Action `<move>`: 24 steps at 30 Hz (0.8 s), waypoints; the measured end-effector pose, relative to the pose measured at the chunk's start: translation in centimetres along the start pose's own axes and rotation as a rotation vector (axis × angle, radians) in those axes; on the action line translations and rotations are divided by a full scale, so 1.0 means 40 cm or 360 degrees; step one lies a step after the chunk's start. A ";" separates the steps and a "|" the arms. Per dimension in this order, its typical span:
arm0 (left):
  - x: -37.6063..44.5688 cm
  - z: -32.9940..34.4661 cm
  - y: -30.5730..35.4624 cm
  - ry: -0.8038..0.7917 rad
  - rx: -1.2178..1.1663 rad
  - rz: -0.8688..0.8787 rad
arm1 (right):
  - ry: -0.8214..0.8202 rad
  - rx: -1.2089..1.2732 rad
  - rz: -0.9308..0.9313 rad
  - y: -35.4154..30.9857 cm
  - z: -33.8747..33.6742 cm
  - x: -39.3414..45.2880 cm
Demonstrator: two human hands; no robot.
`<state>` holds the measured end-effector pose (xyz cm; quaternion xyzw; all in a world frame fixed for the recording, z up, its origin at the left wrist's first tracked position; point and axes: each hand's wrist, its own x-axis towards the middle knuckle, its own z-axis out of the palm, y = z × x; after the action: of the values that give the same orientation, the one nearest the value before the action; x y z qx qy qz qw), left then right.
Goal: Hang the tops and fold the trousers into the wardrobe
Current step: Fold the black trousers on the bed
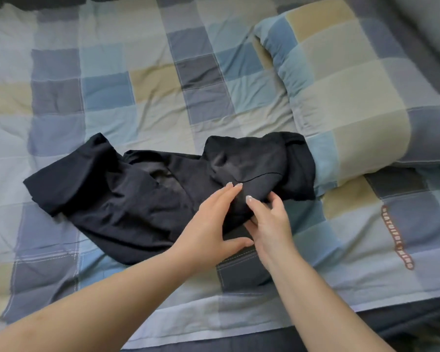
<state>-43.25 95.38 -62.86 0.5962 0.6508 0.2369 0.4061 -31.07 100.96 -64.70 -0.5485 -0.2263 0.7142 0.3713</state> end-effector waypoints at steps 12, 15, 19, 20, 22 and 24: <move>-0.059 -0.225 0.210 0.0082 0.0026 -0.0143 | -0.0361 -0.0935 -0.0295 -0.175 0.073 -0.242; -0.131 -0.319 0.275 0.0106 0.0022 -0.0233 | -0.0223 -0.1102 -0.0411 -0.212 0.049 -0.331; -0.238 -0.442 0.370 -0.0063 0.0083 -0.0146 | 0.0093 -0.1410 -0.0381 -0.252 -0.008 -0.430; -0.264 -0.473 0.392 -0.0052 0.0090 -0.0129 | 0.0172 -0.1402 -0.0255 -0.255 -0.019 -0.453; -0.307 -0.536 0.426 0.0032 0.0115 -0.0107 | 0.0183 -0.1290 0.0156 -0.259 -0.020 -0.510; -0.355 -0.602 0.458 0.0128 0.0111 -0.0105 | 0.0046 -0.0806 0.0594 -0.257 0.006 -0.576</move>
<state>-52.67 89.08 -31.43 0.5783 0.6936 0.2244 0.3663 -25.59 89.43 -42.91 -0.6657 -0.2871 0.6831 0.0887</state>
